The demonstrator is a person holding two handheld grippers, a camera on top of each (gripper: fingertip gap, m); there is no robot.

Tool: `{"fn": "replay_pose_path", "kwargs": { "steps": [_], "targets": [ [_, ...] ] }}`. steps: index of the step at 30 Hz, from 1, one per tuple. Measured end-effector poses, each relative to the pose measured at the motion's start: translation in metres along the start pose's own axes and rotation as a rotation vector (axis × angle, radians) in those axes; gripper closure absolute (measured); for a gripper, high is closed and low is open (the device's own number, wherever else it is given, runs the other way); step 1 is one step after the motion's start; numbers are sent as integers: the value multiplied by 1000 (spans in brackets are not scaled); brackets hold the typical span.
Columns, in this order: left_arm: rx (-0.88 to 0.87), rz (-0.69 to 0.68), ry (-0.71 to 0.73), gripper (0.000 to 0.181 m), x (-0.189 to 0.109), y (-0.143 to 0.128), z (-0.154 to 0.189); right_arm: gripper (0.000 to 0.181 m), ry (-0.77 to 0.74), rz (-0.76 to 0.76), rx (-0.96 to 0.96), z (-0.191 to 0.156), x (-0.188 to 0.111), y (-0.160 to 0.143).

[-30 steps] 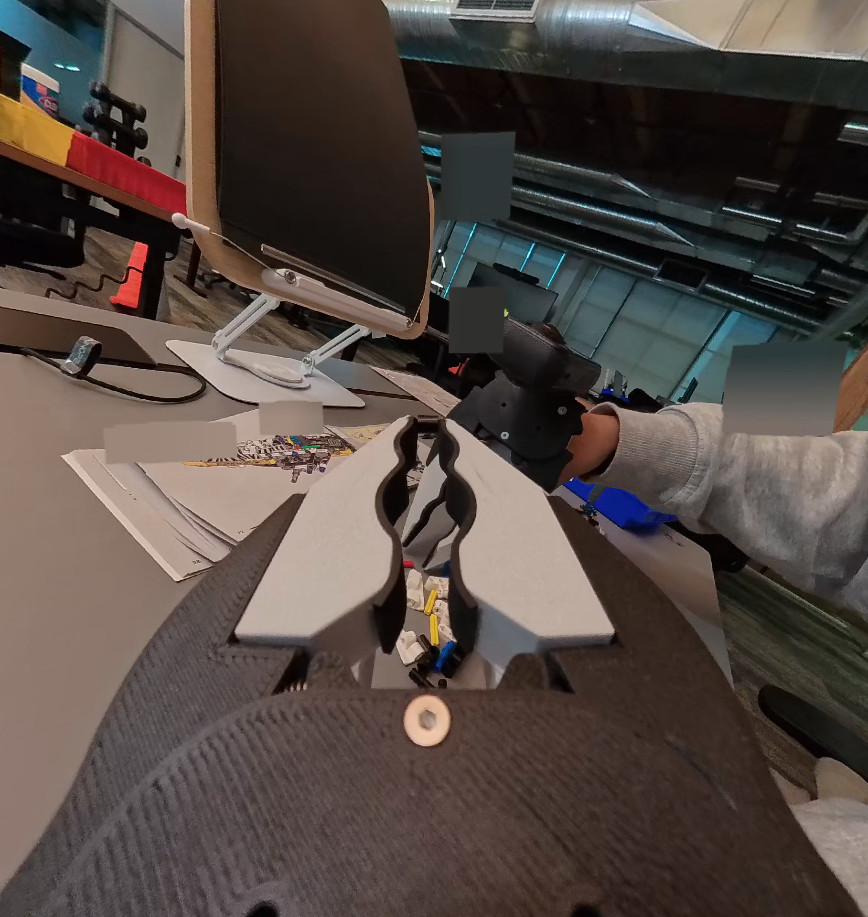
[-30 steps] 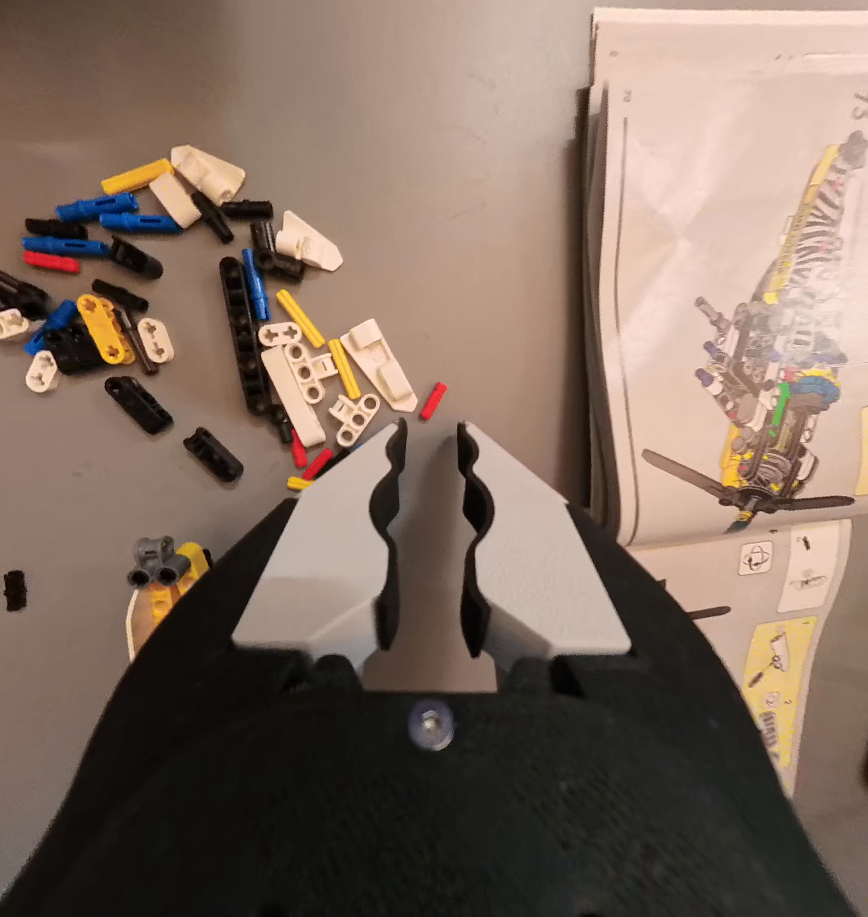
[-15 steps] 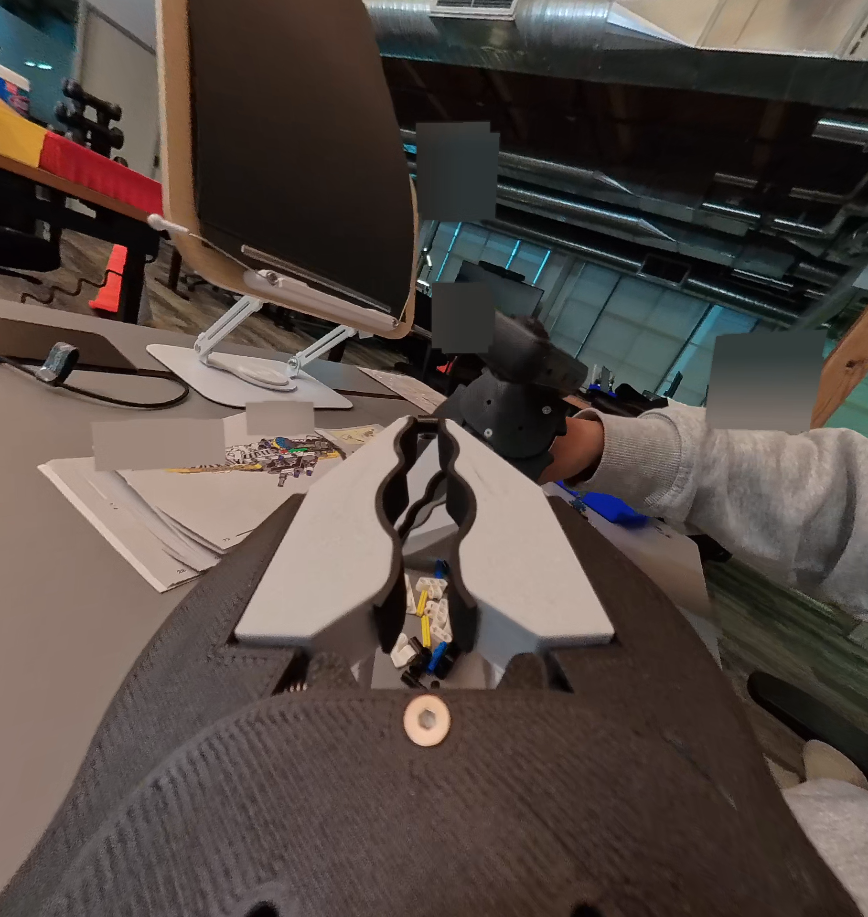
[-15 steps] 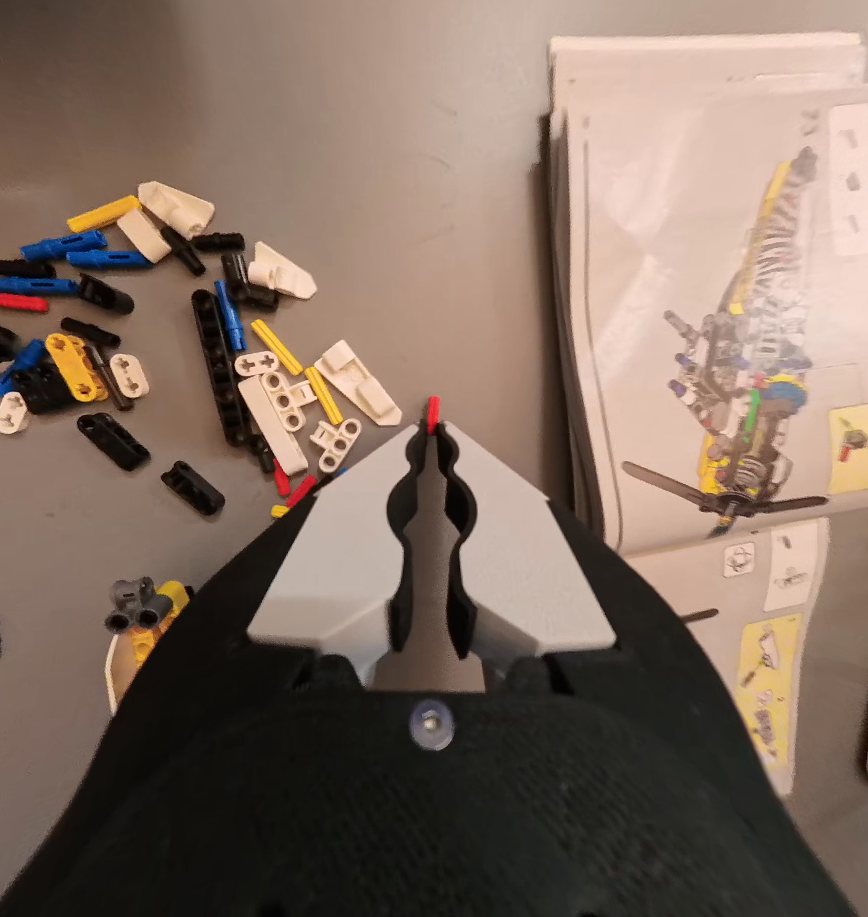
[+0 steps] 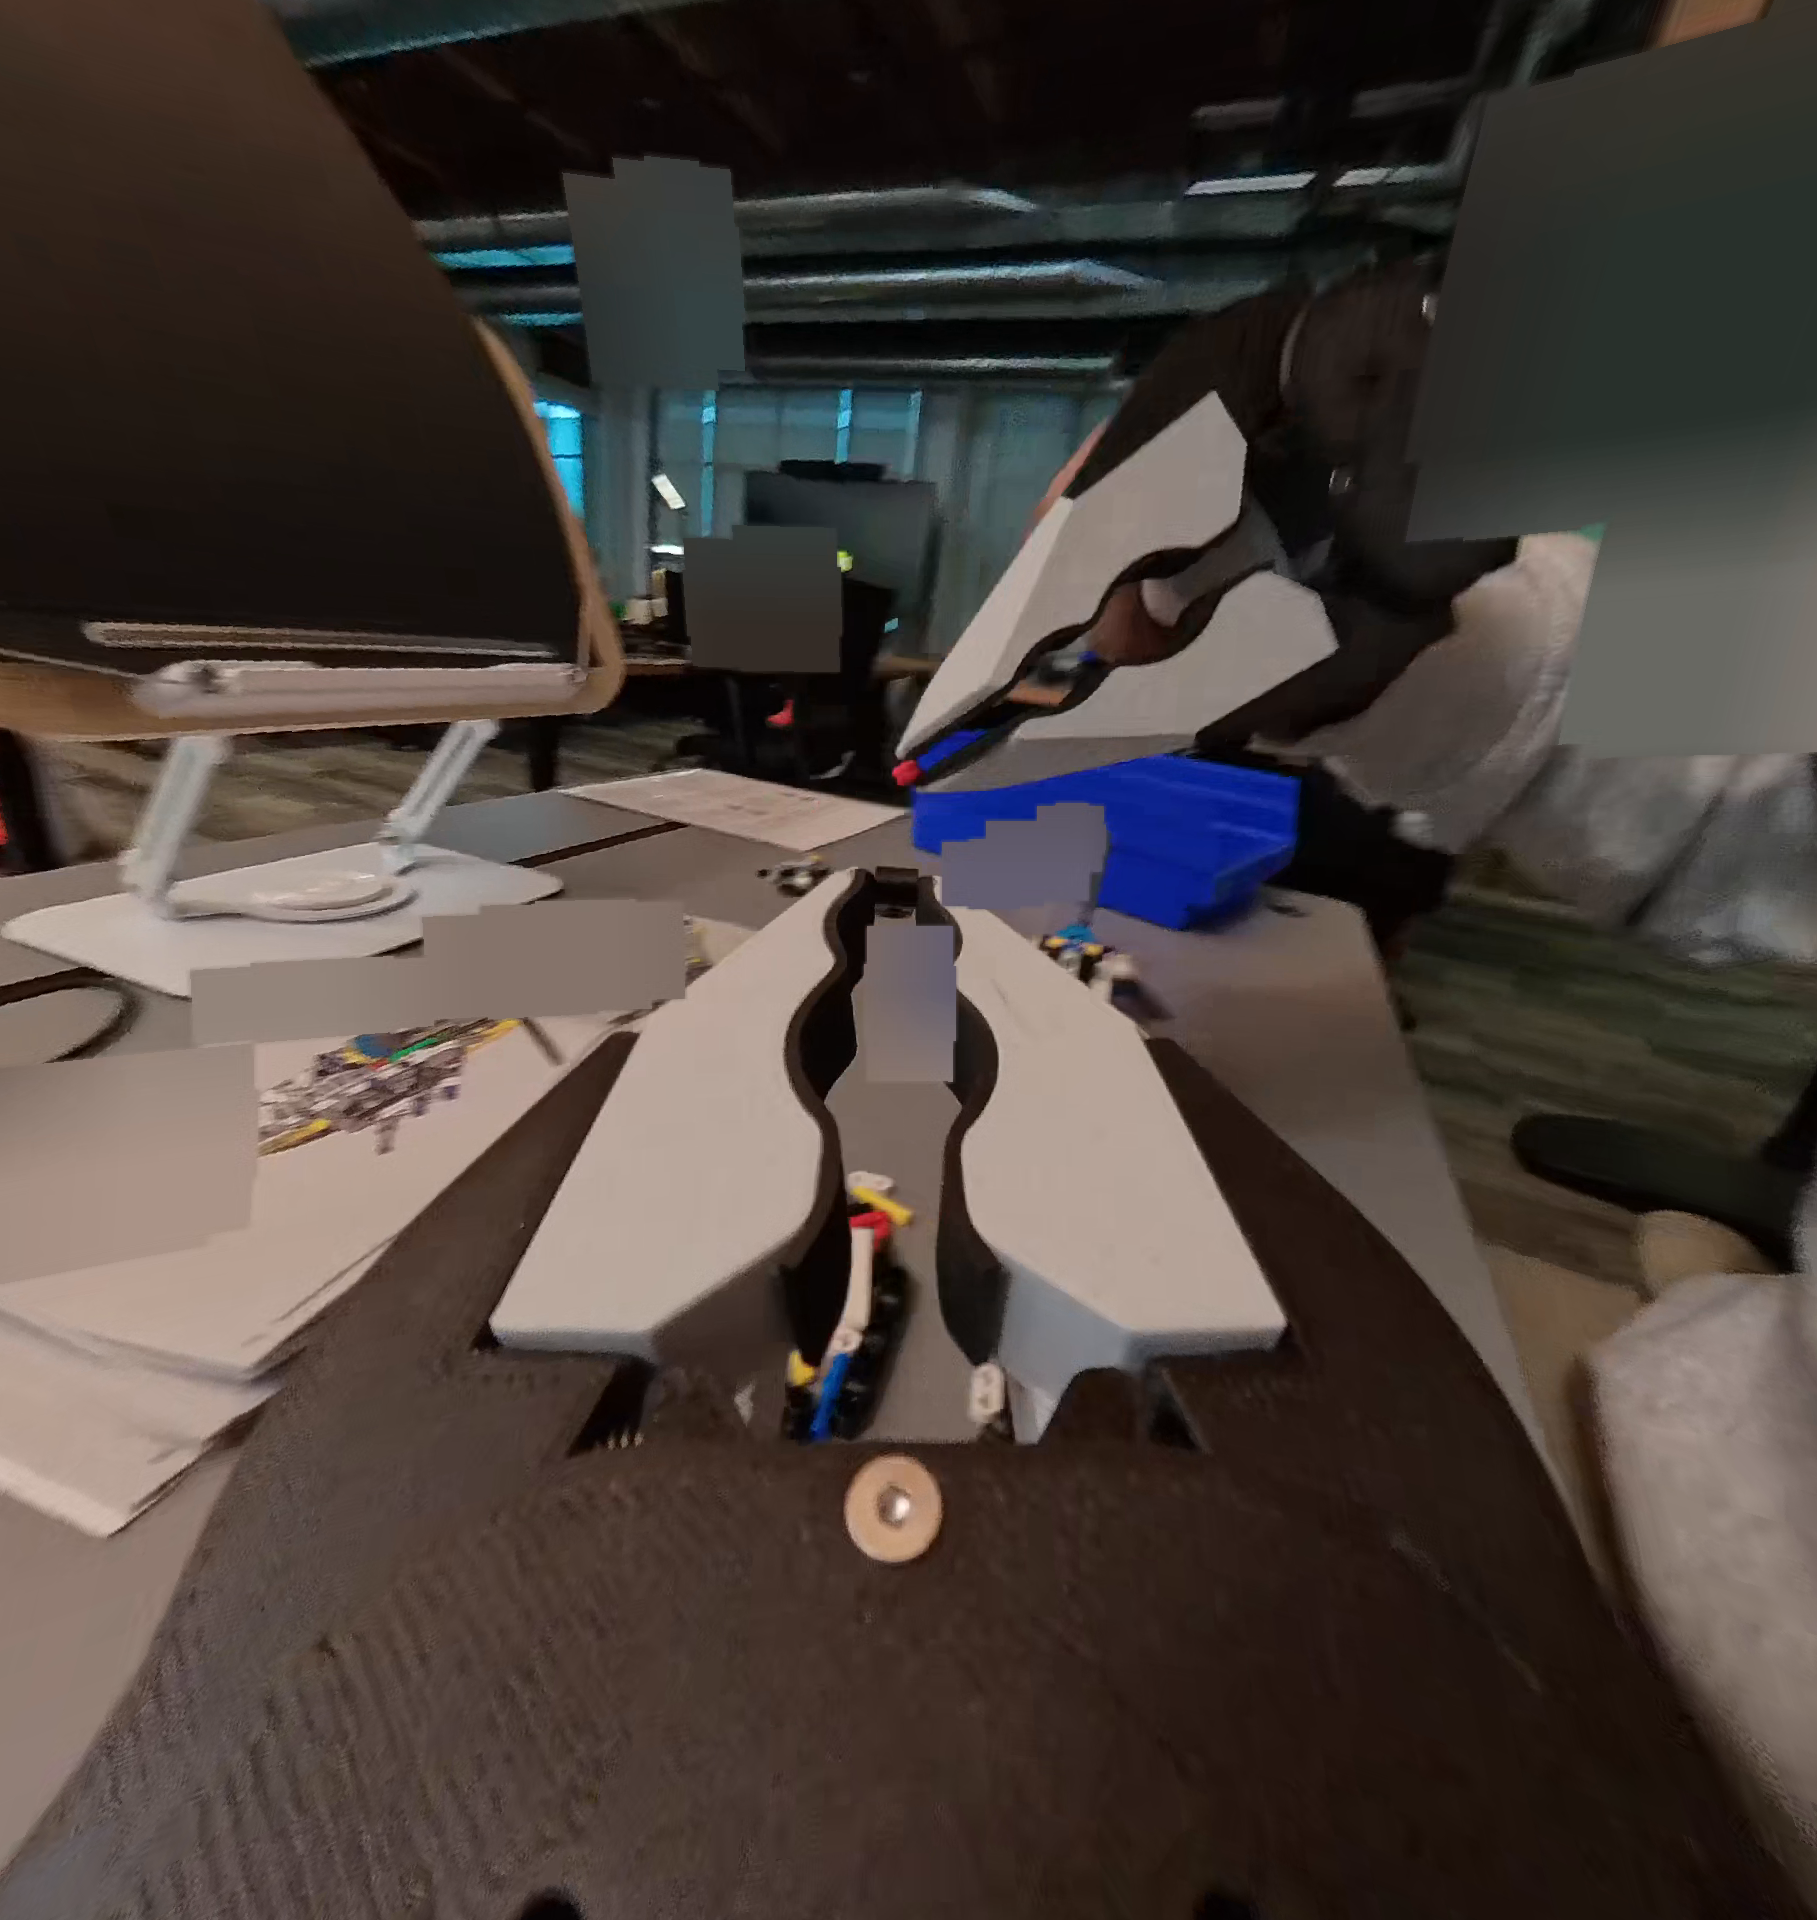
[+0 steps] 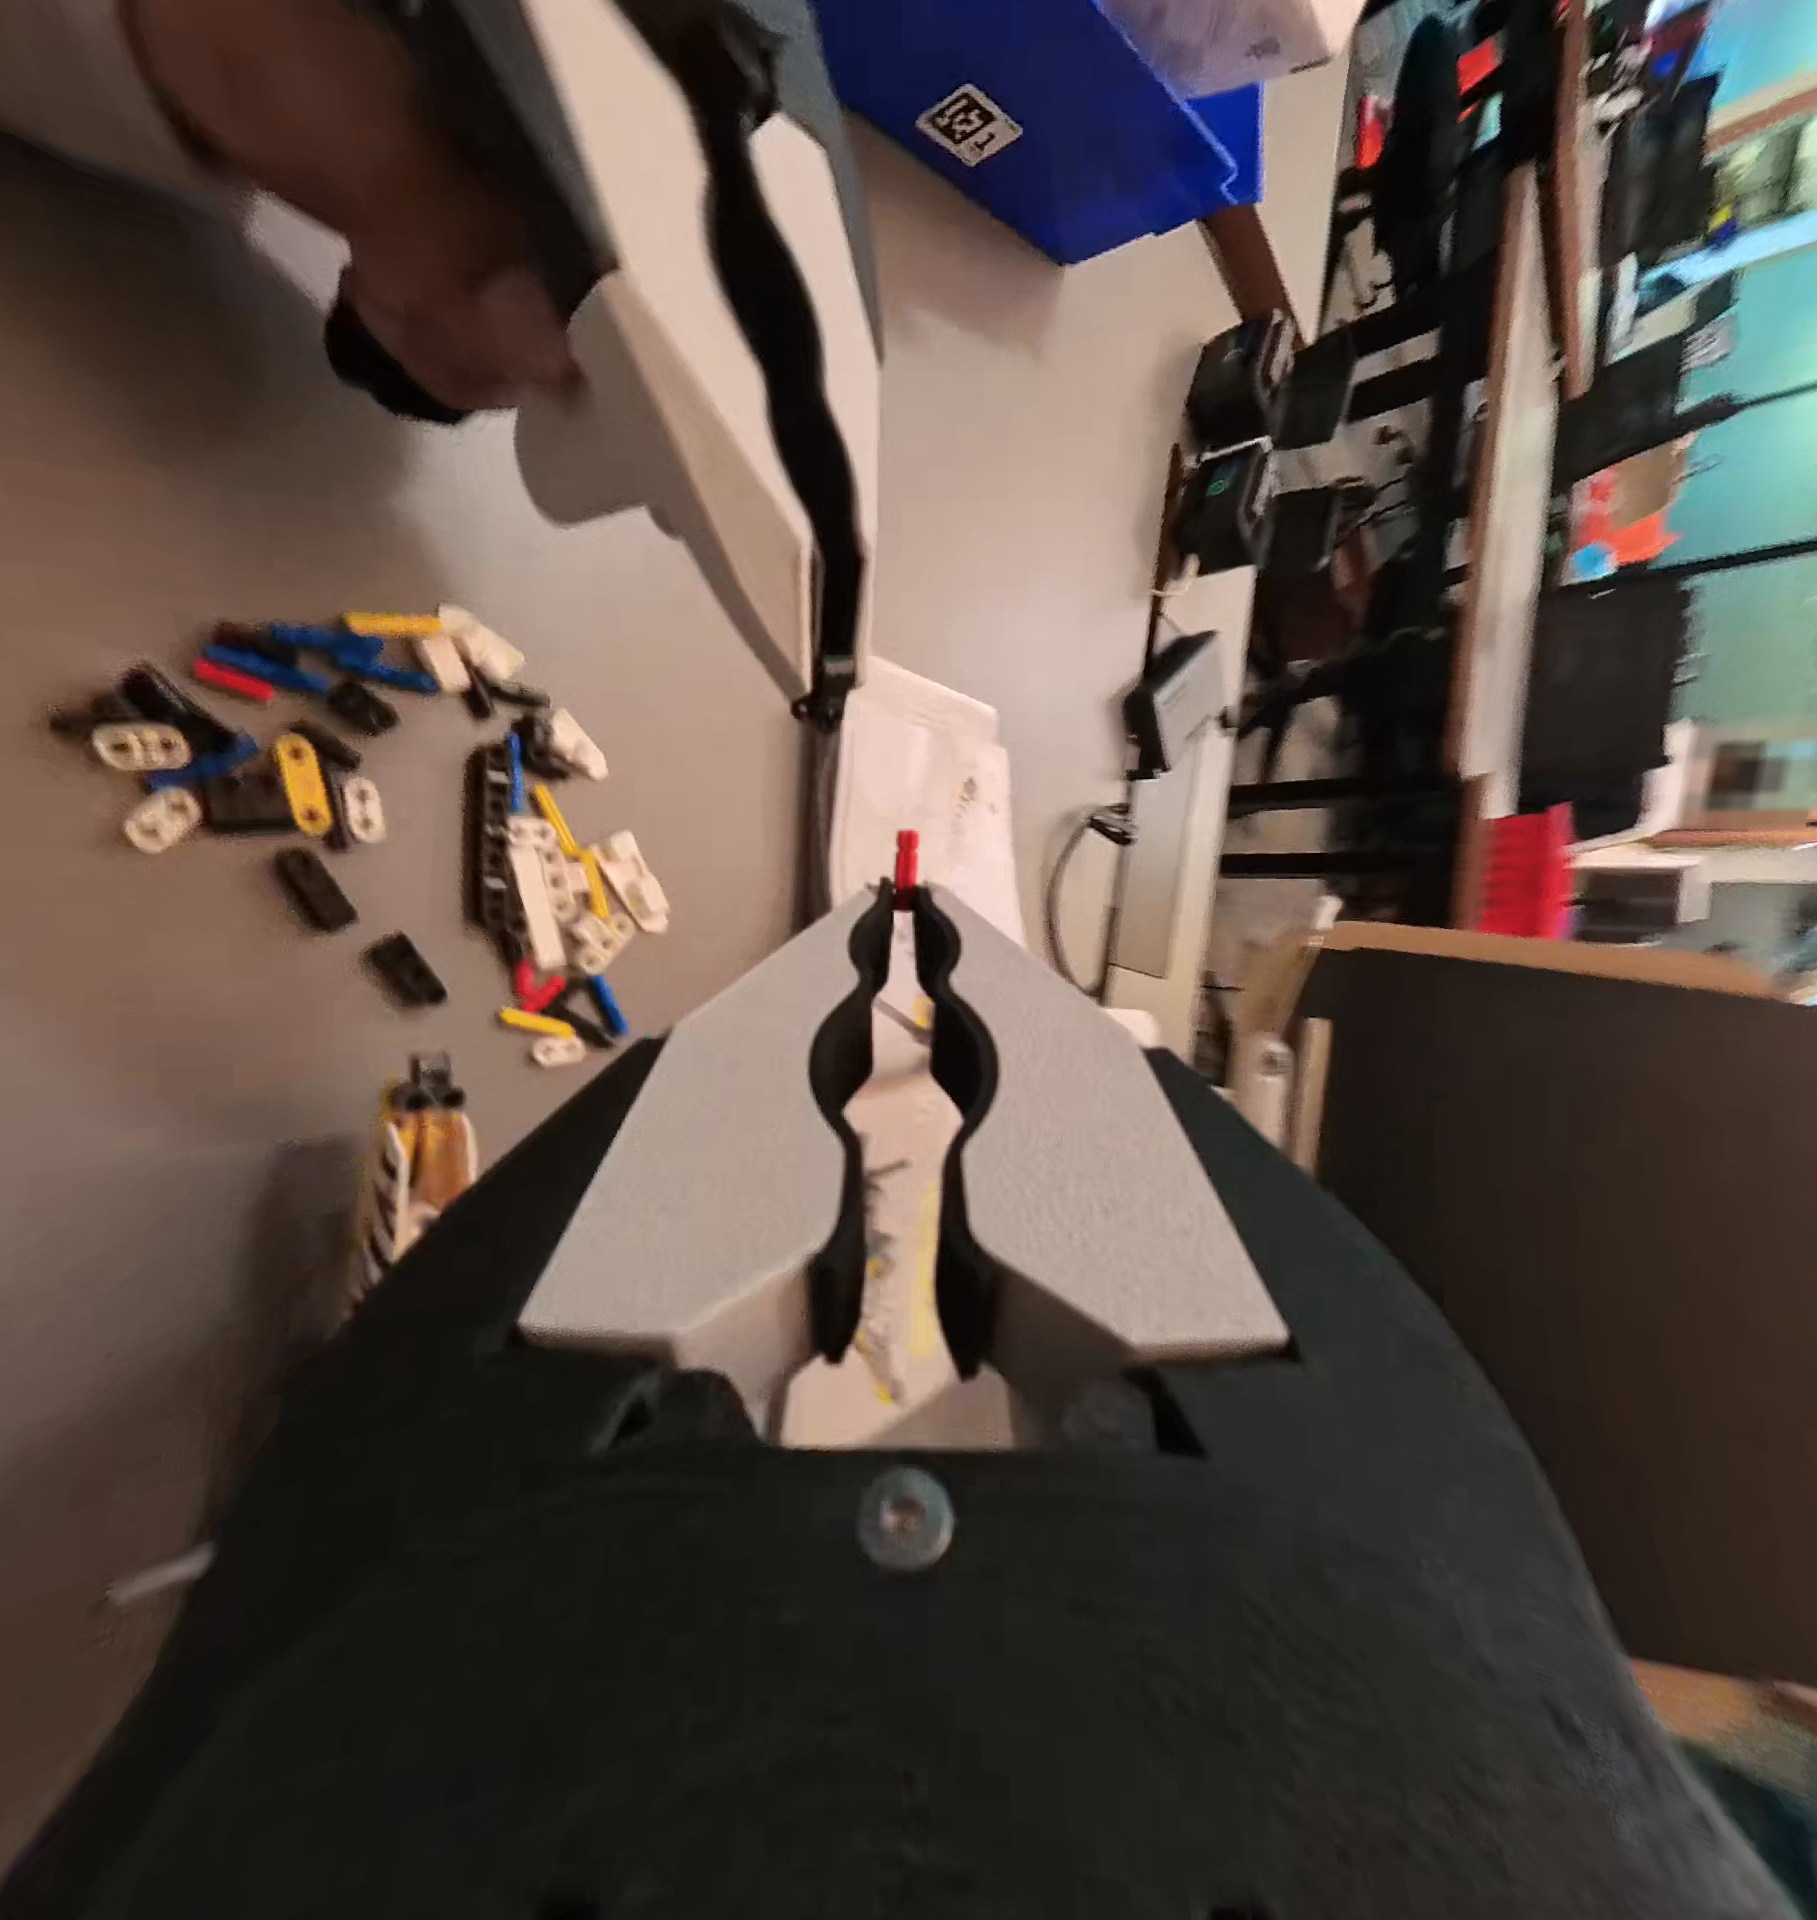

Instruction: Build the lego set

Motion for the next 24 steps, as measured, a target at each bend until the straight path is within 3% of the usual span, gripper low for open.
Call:
{"fn": "replay_pose_path", "kwargs": {
  "steps": [4, 8, 12, 24],
  "targets": [
    [-73, 87, -145, 175, -2, 7, 10, 180, -176, -27, -307, -10, -14, 8],
    [-97, 150, -196, 175, -5, 13, 13, 180, -283, -23, -517, -25, -21, 18],
    [-130, 208, -215, 175, -9, 17, 12, 181, -326, -28, -601, -34, -23, 24],
    [-144, 165, -227, 176, -5, 13, 13, 181, -361, -69, -765, -44, -14, 28]
  ]
}}
Point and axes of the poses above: each gripper's, where its closed fingertips meet, x out along the fingers, y out of its top, z = x × y across the jaws, the point moved 6 cm from there along -x, back along the fingers, and after that the axes turned 15 degrees about x, right-handed, at the moved point
